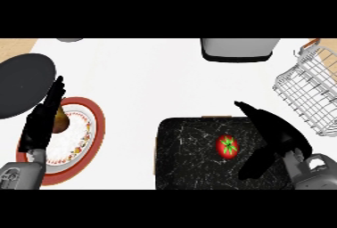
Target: Pick the tomato from the tray and place it in the tiered basket
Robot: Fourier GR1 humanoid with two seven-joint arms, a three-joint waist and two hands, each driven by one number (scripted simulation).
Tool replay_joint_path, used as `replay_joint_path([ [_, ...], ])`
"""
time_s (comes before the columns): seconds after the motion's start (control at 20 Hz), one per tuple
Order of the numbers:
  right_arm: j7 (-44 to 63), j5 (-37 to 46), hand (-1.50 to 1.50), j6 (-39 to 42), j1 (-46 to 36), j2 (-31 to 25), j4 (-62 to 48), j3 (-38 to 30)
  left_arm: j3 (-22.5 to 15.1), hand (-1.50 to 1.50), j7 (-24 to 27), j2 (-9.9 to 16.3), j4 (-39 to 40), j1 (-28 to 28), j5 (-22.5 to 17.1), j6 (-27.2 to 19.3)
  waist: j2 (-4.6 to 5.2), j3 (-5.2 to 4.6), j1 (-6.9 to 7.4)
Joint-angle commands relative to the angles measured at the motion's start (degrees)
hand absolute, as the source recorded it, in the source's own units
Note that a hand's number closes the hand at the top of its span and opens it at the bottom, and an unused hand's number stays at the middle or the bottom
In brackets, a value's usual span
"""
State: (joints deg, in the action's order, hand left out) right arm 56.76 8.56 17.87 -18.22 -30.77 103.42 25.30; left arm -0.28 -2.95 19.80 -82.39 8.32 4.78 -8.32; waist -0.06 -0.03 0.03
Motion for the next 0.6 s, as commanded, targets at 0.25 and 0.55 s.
replay_joint_path([
  [0.25,1.4,7.1,-1.5,3.3,1.9,3.7,-2.0,0.7,0.6,0.0,-0.4,-1.9,-5.0,-3.9,1.2,0.9,0.0,0.03,0.17],
  [0.55,6.6,8.3,-1.5,5.0,2.1,8.6,-0.2,0.2,1.7,0.0,-1.5,-2.2,-2.4,-1.0,2.7,1.6,0.02,0.02,0.06],
])
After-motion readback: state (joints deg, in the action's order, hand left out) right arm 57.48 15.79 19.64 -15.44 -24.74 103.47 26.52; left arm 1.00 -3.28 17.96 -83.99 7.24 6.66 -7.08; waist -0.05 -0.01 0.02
